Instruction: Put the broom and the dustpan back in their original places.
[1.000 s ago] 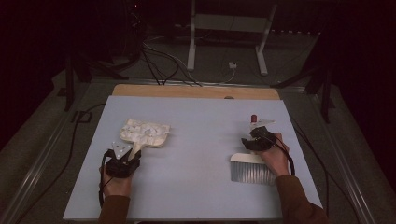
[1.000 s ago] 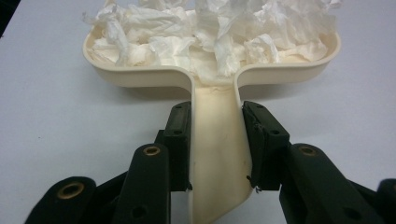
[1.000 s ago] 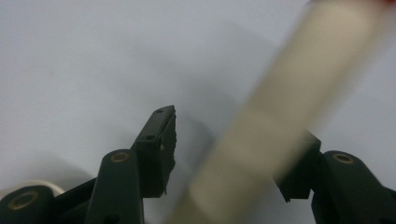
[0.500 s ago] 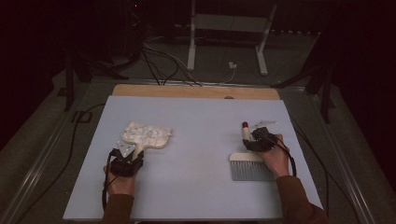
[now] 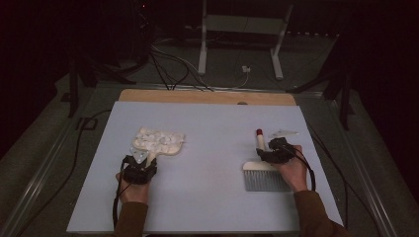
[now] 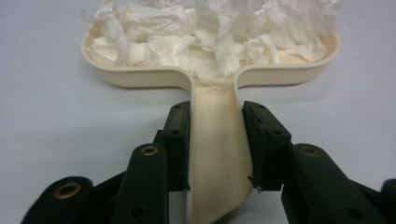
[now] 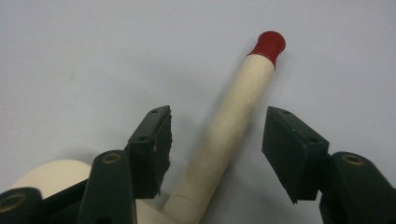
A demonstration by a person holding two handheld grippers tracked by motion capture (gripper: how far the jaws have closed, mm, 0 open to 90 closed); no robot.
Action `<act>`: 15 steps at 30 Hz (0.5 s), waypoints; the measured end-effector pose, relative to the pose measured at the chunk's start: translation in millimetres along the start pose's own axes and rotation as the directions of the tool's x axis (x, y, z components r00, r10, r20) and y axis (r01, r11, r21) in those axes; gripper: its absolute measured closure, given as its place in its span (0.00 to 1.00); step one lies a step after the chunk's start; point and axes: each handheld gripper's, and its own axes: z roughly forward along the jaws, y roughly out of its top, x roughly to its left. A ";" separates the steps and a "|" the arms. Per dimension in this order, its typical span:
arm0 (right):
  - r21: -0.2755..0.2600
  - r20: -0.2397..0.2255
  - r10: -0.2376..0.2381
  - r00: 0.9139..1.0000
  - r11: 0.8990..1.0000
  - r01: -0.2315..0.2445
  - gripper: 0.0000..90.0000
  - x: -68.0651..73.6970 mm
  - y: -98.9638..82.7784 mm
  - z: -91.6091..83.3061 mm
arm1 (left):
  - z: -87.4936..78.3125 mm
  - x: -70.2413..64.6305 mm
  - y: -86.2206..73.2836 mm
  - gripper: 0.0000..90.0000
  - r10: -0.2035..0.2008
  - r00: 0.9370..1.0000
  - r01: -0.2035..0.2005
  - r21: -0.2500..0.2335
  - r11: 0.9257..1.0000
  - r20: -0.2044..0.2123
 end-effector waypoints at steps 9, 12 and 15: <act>-0.071 -0.061 0.079 0.995 0.994 -0.083 0.39 -1.1 -7.3 -11.3 | -10.9 7.2 0.3 0.51 -0.029 0.999 0.032 -0.066 0.997 0.038; -0.106 -0.084 0.094 0.992 0.989 -0.103 0.36 -1.1 -10.3 -17.4 | -18.4 11.0 2.1 0.43 -0.045 0.997 0.051 -0.105 0.993 0.059; -0.144 -0.099 0.097 0.990 0.983 -0.110 0.33 -0.5 -12.8 -23.9 | -27.9 16.0 6.0 0.36 -0.062 0.994 0.076 -0.158 0.984 0.092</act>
